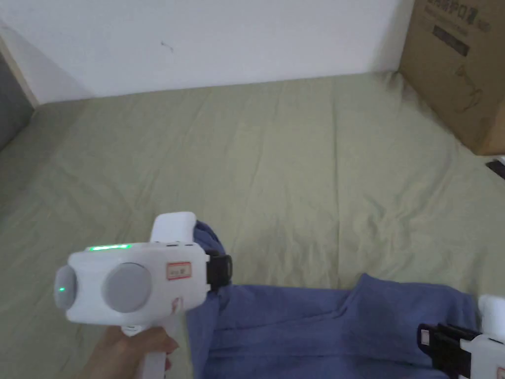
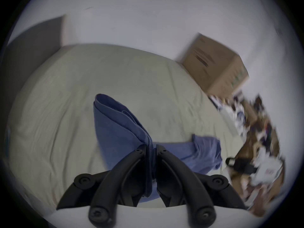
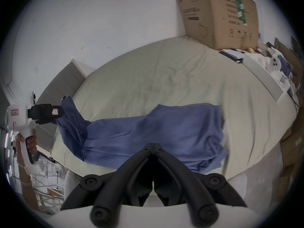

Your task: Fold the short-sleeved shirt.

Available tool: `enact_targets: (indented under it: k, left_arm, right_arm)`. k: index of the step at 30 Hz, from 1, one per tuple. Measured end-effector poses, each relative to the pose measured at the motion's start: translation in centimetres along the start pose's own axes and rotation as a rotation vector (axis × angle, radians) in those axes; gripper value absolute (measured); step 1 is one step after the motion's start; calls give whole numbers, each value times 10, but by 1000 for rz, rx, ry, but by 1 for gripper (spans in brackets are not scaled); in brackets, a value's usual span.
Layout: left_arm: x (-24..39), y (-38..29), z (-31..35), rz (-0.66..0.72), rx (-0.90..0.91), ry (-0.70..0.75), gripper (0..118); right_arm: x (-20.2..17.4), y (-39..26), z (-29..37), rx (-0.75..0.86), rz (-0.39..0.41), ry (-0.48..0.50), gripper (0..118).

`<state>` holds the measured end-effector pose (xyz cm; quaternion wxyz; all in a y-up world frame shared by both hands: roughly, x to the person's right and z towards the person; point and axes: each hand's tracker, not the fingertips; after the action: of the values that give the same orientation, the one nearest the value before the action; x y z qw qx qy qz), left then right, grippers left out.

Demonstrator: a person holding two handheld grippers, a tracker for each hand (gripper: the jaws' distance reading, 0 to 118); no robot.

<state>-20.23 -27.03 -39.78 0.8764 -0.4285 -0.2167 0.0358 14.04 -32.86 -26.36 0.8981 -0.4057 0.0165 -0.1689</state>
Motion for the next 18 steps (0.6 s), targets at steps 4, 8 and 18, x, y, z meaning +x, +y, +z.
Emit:
enact_targets:
  k: [4,8,18]
  left_arm:
    - [62,-27,-65,-177,-153,-28,9]
    - [80,-59,-105,-213,-218,-60,10]
    - [15,-37,-66,114,-128,-184,95]
  right_arm:
    - [31,-8,4,-11,-104,-21,0]
    - [48,-15,9,-4,-148,-38,0]
    - [45,-15,5,-21,-144,-29,0]
